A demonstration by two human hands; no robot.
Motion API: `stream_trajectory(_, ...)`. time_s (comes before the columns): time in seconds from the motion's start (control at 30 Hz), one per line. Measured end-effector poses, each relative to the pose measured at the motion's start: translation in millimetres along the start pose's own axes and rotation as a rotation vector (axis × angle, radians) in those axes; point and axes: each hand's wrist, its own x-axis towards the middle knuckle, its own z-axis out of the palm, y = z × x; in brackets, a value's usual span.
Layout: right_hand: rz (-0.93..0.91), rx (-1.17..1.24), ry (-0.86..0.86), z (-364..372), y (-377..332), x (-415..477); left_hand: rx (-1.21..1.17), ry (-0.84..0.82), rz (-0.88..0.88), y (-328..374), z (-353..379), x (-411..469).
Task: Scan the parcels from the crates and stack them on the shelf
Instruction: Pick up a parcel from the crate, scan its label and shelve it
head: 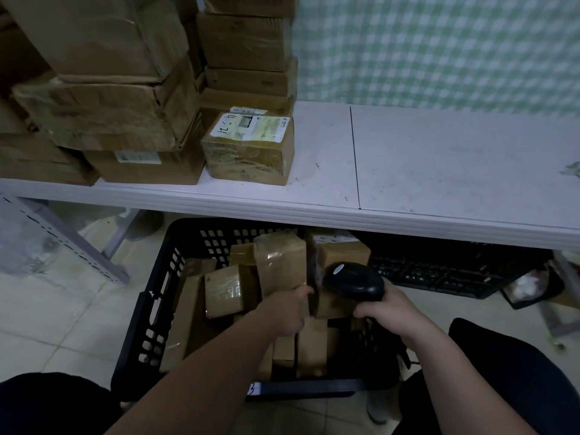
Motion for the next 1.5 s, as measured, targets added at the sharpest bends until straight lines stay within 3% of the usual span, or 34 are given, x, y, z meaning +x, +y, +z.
stream_trajectory(0.13,0.008,-0.013,-0.039,-2.6,3.5,6.3,-0.096,-0.03,-0.028,-8.0,20.8,0.4)
stream_trajectory(0.4,0.079,0.05,-0.016,7.4,21.6,21.1,-0.434,0.345,-0.094,6.1,-13.6,9.1)
stream_trajectory(0.77,0.077,0.063,-0.203,7.8,0.8,0.8,-0.896,0.278,-0.03,-0.4,-9.2,-4.5)
stream_trajectory(0.93,0.018,0.15,-0.29,24.6,-25.2,-4.6,-0.926,0.3,-0.031,-19.7,-16.2,-33.2)
stream_trajectory(1.13,-0.011,0.219,-0.391,53.5,-54.8,-19.7,-0.938,0.382,-0.176,-42.3,-5.9,-46.5)
stream_trajectory(1.2,-0.063,0.194,-0.358,60.0,-59.8,-25.1,-1.035,0.419,-0.186,-43.4,-12.7,-60.3)
stream_trajectory(1.33,-0.063,0.296,-0.101,65.3,-65.3,-28.9,-1.361,0.423,-0.133,-39.5,-35.5,-95.9)
stream_trajectory(1.5,-0.043,0.39,0.07,72.1,-71.0,-35.5,-1.514,0.528,-0.157,-56.7,-51.1,-118.3)
